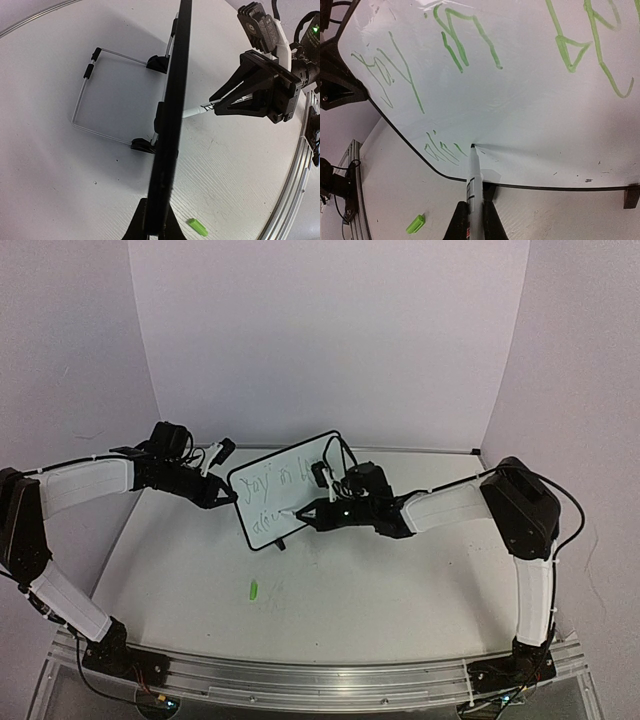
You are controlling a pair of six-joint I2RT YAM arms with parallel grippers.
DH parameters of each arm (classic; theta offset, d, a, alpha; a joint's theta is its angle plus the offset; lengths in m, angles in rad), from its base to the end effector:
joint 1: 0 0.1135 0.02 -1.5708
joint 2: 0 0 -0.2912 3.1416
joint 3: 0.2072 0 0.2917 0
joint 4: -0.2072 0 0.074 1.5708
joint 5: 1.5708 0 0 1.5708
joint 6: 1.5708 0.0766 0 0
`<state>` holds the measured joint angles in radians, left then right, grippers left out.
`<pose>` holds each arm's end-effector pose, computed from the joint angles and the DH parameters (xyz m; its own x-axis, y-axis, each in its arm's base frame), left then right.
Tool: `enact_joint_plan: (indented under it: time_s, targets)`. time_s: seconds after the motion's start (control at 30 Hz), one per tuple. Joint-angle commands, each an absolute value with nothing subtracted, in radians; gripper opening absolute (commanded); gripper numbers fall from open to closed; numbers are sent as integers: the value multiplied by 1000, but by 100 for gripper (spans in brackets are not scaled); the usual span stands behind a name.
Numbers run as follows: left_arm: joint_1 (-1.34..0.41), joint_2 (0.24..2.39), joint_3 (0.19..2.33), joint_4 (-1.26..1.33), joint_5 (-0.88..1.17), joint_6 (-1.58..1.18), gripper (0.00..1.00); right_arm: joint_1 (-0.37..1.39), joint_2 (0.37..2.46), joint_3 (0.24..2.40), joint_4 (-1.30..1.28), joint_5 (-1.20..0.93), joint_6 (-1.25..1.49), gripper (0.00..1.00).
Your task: Write a sentence on the whiteboard
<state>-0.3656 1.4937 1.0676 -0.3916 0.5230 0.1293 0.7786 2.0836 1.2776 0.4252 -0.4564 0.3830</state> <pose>0.3396 -0.1710 0.2381 -0.5946 0.3472 -0.7252 0.7114 0.6476 -0.2732 0.3581 0.4007 0.1498 -0.5899 -0.1107 -0.7999 -0.7560 0.4238 0.4989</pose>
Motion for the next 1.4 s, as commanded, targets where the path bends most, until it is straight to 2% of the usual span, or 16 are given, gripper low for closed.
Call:
enact_joint_plan:
  time_s: [0.0, 0.37, 1.37]
  targets:
    - [-366, 1500, 1113, -393, 514, 136, 0, 770, 2034, 1315, 448, -428, 370, 0]
    - [-365, 1500, 1111, -392, 513, 136, 0, 769, 1971, 1217, 454, -439, 365, 0]
    - [-365, 1512, 1112, -394, 513, 136, 0, 745, 2096, 1300, 468, -493, 415, 0]
